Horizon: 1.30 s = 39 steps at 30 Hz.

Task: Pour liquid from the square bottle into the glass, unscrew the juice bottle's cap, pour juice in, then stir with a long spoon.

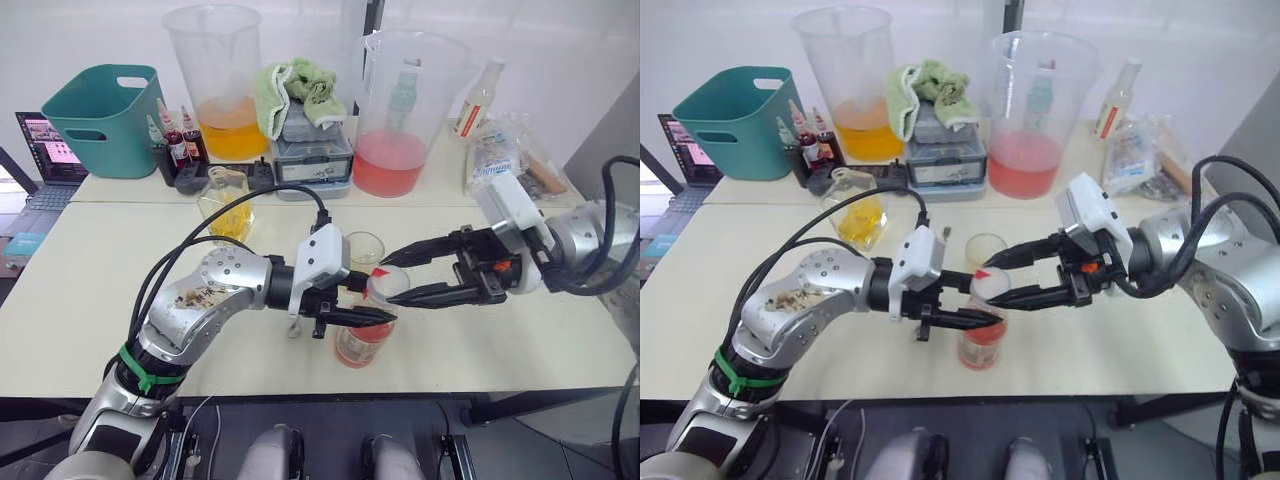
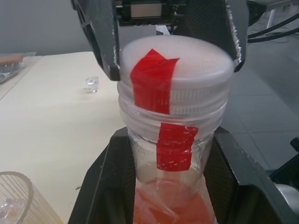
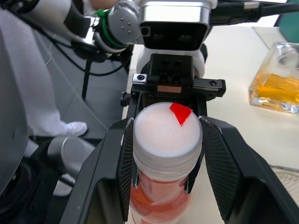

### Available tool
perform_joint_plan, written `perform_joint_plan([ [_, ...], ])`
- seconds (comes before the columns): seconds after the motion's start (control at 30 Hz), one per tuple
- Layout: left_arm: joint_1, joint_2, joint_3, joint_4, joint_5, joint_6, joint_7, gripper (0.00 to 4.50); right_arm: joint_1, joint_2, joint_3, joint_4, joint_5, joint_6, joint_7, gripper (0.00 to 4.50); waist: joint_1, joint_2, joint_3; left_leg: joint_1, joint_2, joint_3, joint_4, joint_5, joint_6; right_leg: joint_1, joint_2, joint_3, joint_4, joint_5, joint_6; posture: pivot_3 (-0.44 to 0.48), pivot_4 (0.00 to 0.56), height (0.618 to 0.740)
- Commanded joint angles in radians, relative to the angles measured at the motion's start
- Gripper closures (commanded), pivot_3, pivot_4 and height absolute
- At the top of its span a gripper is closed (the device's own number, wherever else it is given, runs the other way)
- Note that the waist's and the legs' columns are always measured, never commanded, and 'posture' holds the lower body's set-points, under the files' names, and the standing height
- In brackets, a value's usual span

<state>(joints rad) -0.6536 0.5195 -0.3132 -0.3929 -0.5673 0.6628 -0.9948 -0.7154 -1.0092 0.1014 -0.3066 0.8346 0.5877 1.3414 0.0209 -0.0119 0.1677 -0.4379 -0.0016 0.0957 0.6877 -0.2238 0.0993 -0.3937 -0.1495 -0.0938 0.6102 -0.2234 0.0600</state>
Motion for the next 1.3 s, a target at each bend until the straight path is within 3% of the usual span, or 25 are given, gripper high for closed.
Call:
perform_joint_plan([
  [0.03,0.015,0.003,-0.036,0.044,0.013,0.038,-0.019,2.90,-0.067,0.015,0.031,0.074,-0.091,-0.069,0.122,2.83,0.002,0.000,0.000,0.000,0.000,0.000,0.000,0.000,-0.001,0.000,0.000,0.000,0.000,0.000,0.000,0.000,0.150,0.739],
  [0.3,0.004,-0.014,-0.037,0.057,0.017,0.051,-0.014,2.90,-0.196,0.049,0.058,0.151,-0.102,0.036,0.196,2.83,0.006,0.000,0.000,0.000,0.000,-0.001,0.002,0.001,-0.003,0.001,-0.001,0.000,0.001,0.000,0.000,0.000,0.150,0.739],
  [0.37,-0.001,-0.019,-0.036,0.064,0.018,0.052,-0.015,2.90,-0.206,0.053,0.043,0.149,-0.103,0.047,0.195,1.81,0.008,0.000,0.000,0.000,0.000,-0.002,0.002,0.001,-0.003,0.000,-0.002,0.000,0.001,0.000,0.000,0.000,0.150,0.739],
  [0.5,-0.018,-0.035,-0.032,0.089,0.023,0.053,-0.018,2.90,-0.147,0.013,-0.096,0.061,-0.055,0.107,0.082,0.53,0.017,0.000,0.000,-0.001,0.000,-0.001,0.002,-0.001,-0.006,0.000,-0.002,-0.001,0.001,0.000,0.000,0.000,0.150,0.739],
  [0.67,-0.024,-0.046,-0.032,0.097,0.026,0.054,-0.018,2.90,-0.015,0.011,-0.255,-0.071,0.054,0.228,-0.095,0.53,0.021,0.000,0.000,-0.001,0.000,-0.002,0.003,-0.002,-0.007,0.001,-0.003,-0.001,0.001,0.000,0.000,0.000,0.150,0.739],
  [0.9,-0.033,-0.058,-0.034,0.109,0.028,0.052,-0.023,2.90,0.156,0.091,-0.379,-0.287,0.238,0.390,-0.475,0.53,0.023,0.000,0.000,-0.001,0.000,-0.002,0.003,-0.003,-0.009,0.002,-0.004,-0.001,0.001,0.000,0.000,0.000,0.150,0.739],
  [1.1,-0.039,-0.069,-0.039,0.113,0.032,0.054,-0.023,2.90,0.239,0.105,-0.411,-0.362,0.324,0.409,-0.635,0.53,0.025,0.000,0.000,-0.001,0.000,-0.002,0.004,-0.002,-0.006,0.002,-0.004,-0.001,0.001,0.000,0.000,0.000,0.150,0.739],
  [1.3,-0.042,-0.074,-0.041,0.116,0.038,0.053,-0.026,2.90,0.257,0.095,-0.393,-0.362,0.335,0.395,-0.679,0.53,0.025,0.000,0.000,-0.001,0.000,-0.001,0.004,-0.002,0.000,0.002,-0.003,-0.001,0.001,0.000,0.000,0.000,0.150,0.739],
])
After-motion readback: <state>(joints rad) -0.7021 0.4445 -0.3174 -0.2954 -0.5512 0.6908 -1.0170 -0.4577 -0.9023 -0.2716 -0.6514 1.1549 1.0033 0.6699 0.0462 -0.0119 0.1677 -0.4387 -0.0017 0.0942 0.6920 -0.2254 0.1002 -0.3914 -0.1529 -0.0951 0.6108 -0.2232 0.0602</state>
